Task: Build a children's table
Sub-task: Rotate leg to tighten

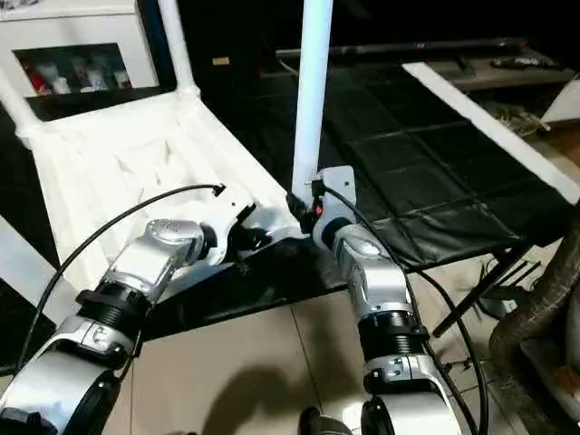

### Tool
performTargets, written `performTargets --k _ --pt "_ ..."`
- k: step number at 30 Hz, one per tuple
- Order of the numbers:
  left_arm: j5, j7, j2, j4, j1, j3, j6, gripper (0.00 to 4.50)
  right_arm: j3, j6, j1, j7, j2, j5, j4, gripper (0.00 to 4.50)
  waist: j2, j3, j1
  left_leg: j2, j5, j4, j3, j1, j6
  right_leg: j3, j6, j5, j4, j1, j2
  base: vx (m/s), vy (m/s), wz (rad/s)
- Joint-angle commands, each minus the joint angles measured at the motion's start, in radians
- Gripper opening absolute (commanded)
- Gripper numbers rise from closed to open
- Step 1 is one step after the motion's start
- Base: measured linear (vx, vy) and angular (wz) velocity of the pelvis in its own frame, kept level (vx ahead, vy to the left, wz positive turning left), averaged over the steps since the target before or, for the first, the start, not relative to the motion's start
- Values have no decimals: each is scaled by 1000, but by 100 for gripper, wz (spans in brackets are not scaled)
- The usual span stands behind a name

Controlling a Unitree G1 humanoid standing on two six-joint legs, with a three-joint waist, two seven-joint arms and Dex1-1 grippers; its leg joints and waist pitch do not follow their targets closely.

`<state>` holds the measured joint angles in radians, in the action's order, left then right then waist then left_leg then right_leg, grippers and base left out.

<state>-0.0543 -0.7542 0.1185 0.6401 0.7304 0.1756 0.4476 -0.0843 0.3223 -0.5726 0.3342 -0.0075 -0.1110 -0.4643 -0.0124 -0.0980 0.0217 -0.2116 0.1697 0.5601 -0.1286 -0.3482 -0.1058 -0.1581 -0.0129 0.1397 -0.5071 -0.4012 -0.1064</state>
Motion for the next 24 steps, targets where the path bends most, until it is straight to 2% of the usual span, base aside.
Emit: performTargets --k 1,4,5,7,8,9,10,11,12,13,14,15,16,17,18,20,21,24 --pt "18 -32 -22 -38 19 29 -64 0 57 17 31 86 54 -34 -12 251 8 56 -6 6 434 -67 -11 3 63 26 -70 558 76 50 -42 0 0 0" --pt "9 -83 13 -44 6 52 -100 0 74 -4 65 145 16 -43 28 274 11 61 -12 2 383 -72 -13 -7 78 39 -104 497 61 54 -44 0 0 0" --pt "4 -109 30 -43 3 64 -117 0 86 -16 81 168 -3 -41 45 299 12 62 -15 0 365 -72 -14 -9 82 44 -115 472 55 56 -44 0 0 0" --pt "-5 -139 51 -41 0 78 -130 0 104 -41 105 199 -34 -31 67 308 12 64 -21 -2 332 -72 -19 -9 86 53 -138 425 46 53 -43 0 0 0" --pt "-19 -195 87 -33 -2 102 -179 0 111 -40 143 269 -77 -49 110 319 13 66 -30 0 307 -68 -25 -9 94 60 -154 403 39 52 -41 0 0 0" --pt "-23 -211 97 -30 -2 108 -194 0 111 -37 153 286 -90 -54 124 319 15 66 -34 0 300 -67 -30 -6 101 63 -152 405 41 50 -41 0 0 0" --pt "-33 -272 130 -23 -1 130 -256 0 110 -27 189 346 -137 -73 172 337 16 69 -46 -2 288 -65 -34 1 108 67 -156 412 39 46 -42 0 0 0" --pt "-35 -283 136 -22 -1 134 -268 0 110 -26 194 355 -145 -76 180 349 17 71 -50 -1 281 -63 -37 1 112 71 -157 408 38 44 -41 0 0 0" --pt "-36 -298 143 -21 -1 139 -285 0 110 -24 203 369 -156 -80 192 356 18 75 -60 -4 251 -61 -39 1 113 78 -175 372 27 41 -40 52 -47 14" --pt "-41 -331 161 -14 0 154 -320 0 105 -20 231 422 -188 -104 233 359 17 79 -63 -5 233 -59 -40 -1 115 81 -183 345 20 43 -38 52 -43 15" --pt "-47 -361 176 -2 2 169 -362 0 104 -12 263 483 -224 -128 278 368 20 79 -76 -6 213 -55 -46 0 129 89 -196 290 10 39 -31 52 -43 15" --pt "-57 -376 187 13 8 181 -390 0 105 -7 296 542 -261 -149 322 382 18 79 -80 -6 209 -55 -48 0 132 91 -205 280 7 38 -31 50 -29 14" --pt "-68 -387 197 26 13 193 -428 0 107 -6 322 583 -291 -163 354 393 11 83 -86 -7 197 -54 -48 -1 137 92 -211 262 4 42 -33 0 0 0" --pt "-77 -397 202 44 20 204 -470 0 107 1 352 623 -327 -181 392 400 12 86 -94 -12 176 -52 -49 -2 142 93 -224 218 -5 42 -31 0 0 0" --pt "-78 -399 203 48 22 205 -478 0 106 4 359 632 -335 -187 401 405 8 87 -97 -12 164 -51 -50 -6 143 92 -231 185 -9 47 -29 0 0 0" --pt "-69 -435 196 89 41 209 -560 0 92 44 420 692 -405 -240 482 425 12 89 -105 -11 158 -50 -52 -10 138 92 -231 173 -14 53 -29 0 0 0" --pt "-70 -436 194 106 50 210 -584 0 87 56 436 703 -421 -251 506 437 10 89 -112 -10 171 -49 -54 -8 134 92 -223 194 -8 53 -29 0 0 0" --pt "-74 -431 191 134 65 207 -607 0 83 84 464 720 -442 -274 550 448 12 87 -115 -11 206 -51 -55 -7 110 93 -207 257 -3 50 -31 0 0 0"
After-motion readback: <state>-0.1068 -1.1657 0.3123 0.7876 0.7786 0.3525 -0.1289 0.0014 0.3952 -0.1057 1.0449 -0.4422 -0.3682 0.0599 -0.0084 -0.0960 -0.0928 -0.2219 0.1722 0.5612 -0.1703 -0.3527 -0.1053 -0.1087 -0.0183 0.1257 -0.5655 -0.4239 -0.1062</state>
